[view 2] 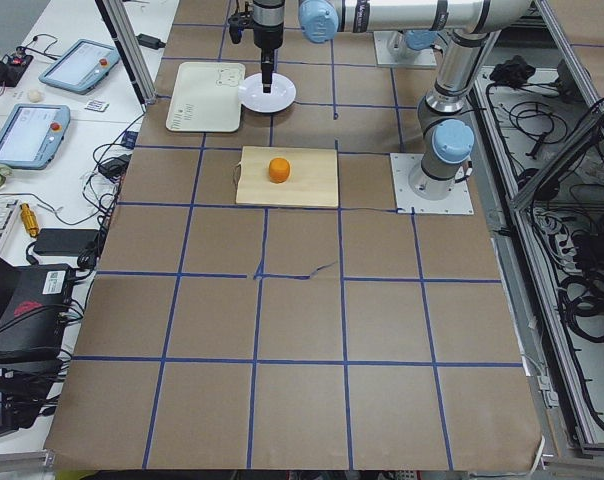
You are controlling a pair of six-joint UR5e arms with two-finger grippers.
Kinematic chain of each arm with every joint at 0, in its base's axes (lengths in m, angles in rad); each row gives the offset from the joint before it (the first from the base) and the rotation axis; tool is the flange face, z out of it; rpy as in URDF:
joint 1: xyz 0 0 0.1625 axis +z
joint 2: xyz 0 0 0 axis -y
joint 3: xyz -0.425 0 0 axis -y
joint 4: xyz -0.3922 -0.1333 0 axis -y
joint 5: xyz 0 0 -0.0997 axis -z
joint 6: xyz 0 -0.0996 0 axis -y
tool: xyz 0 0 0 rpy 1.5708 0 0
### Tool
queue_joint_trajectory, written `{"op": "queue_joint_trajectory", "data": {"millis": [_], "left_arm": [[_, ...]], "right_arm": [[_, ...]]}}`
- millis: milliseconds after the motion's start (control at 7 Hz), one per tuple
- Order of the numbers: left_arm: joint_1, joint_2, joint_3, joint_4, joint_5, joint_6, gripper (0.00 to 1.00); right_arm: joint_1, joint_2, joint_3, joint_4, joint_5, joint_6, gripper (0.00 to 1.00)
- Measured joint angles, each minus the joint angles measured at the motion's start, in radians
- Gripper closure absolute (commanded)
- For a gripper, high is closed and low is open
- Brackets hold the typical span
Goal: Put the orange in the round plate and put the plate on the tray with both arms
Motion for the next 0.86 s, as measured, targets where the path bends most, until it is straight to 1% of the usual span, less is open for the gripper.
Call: {"op": "queue_joint_trajectory", "data": {"millis": [857], "left_arm": [[0.000, 0.022, -0.032, -0.002, -0.001, -0.001, 0.00]], "right_arm": [[0.000, 0.002, 0.006, -0.008, 0.000, 0.000, 0.00]]}}
